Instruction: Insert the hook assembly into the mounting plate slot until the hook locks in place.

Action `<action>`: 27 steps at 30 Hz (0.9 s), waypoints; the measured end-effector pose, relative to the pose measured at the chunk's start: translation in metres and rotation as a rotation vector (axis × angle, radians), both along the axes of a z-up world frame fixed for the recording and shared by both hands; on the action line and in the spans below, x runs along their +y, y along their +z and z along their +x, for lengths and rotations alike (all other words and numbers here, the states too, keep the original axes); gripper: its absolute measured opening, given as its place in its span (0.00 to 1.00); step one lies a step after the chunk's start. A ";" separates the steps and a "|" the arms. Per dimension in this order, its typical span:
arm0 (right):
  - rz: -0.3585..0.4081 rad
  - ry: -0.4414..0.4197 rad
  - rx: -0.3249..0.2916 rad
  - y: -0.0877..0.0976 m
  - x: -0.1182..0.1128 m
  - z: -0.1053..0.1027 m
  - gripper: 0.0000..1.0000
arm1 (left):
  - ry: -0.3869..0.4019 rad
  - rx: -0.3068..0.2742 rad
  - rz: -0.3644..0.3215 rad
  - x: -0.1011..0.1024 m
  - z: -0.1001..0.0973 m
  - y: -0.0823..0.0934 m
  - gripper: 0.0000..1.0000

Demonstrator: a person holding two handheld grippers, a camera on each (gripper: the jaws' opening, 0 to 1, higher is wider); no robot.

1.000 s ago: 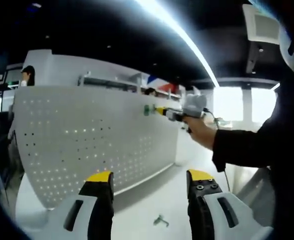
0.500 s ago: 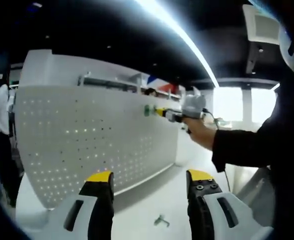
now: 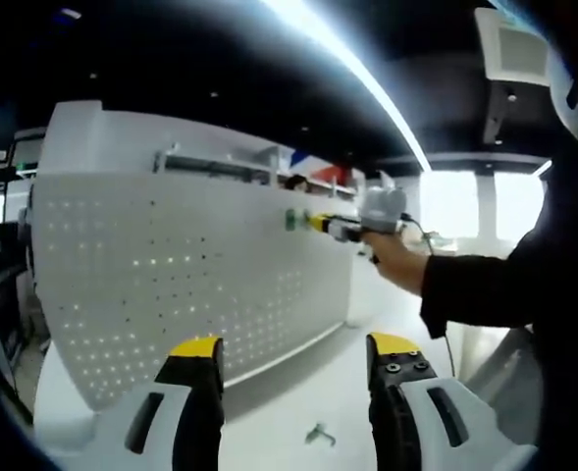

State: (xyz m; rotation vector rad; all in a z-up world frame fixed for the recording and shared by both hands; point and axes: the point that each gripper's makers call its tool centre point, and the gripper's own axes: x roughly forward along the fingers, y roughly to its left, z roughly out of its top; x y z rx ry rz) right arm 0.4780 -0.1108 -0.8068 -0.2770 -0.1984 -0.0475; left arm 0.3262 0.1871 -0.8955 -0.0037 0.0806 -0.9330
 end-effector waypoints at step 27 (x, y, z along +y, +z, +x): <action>0.055 -0.013 -0.030 0.025 -0.009 -0.050 0.38 | 0.036 -0.016 0.037 0.023 -0.007 -0.002 0.59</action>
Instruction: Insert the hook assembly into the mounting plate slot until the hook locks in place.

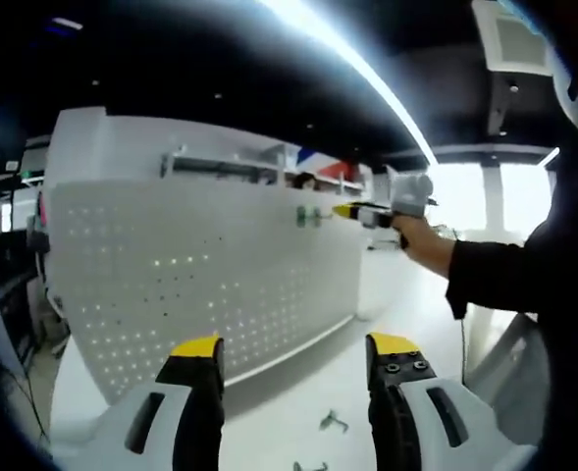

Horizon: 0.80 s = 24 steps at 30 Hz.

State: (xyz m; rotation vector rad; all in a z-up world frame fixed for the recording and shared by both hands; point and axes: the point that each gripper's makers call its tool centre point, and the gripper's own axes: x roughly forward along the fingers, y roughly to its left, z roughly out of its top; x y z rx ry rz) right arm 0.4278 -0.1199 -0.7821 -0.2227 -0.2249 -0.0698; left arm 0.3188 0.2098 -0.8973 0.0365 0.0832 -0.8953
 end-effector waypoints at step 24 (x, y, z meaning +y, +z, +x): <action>-0.010 0.055 -0.015 0.006 0.020 -0.052 0.40 | 0.036 0.025 0.033 0.009 -0.009 -0.017 0.55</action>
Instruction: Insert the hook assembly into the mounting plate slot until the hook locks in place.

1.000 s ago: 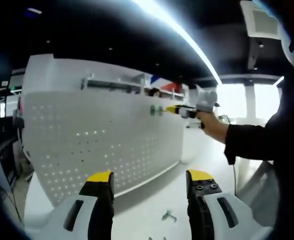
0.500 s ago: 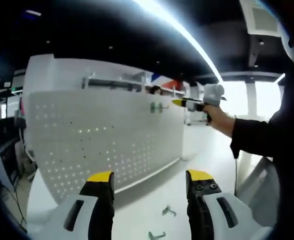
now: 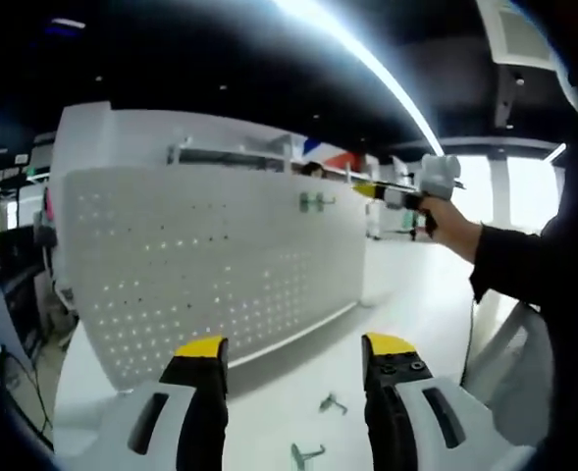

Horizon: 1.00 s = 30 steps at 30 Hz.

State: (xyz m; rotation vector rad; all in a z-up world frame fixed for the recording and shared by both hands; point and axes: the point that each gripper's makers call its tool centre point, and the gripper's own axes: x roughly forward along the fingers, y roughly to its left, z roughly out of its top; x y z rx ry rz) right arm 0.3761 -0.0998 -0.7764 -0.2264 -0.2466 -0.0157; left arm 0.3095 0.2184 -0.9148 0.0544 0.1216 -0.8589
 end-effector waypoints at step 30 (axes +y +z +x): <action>0.009 0.163 0.049 -0.039 0.055 -0.060 0.41 | -0.051 0.087 0.144 -0.008 -0.003 -0.060 0.47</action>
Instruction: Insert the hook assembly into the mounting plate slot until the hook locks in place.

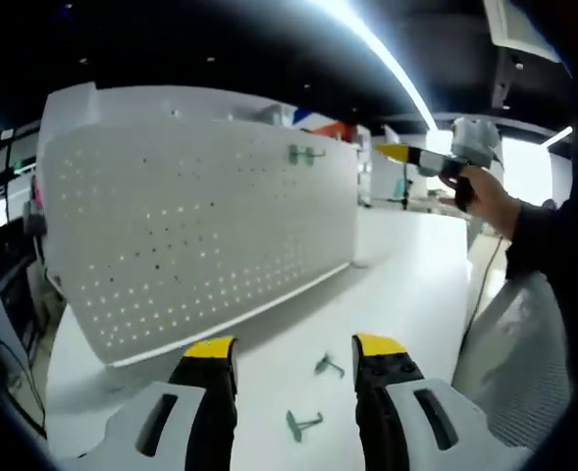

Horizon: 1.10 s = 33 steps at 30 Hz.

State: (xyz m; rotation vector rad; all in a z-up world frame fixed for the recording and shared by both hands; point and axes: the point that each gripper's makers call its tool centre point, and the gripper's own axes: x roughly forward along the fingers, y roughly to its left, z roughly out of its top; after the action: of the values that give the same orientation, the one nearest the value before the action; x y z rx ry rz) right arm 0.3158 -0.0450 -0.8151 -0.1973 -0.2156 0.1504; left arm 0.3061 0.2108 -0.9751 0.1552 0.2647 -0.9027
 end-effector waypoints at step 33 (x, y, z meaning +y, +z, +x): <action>0.019 0.072 0.054 -0.033 0.026 0.001 0.41 | -0.062 0.158 0.367 -0.011 0.010 -0.073 0.31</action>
State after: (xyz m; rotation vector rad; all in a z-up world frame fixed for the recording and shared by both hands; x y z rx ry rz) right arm 0.3167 -0.0189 -0.8483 -0.1665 -0.1699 0.2246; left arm 0.3157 0.1995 -1.0481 0.4346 0.5751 -0.9232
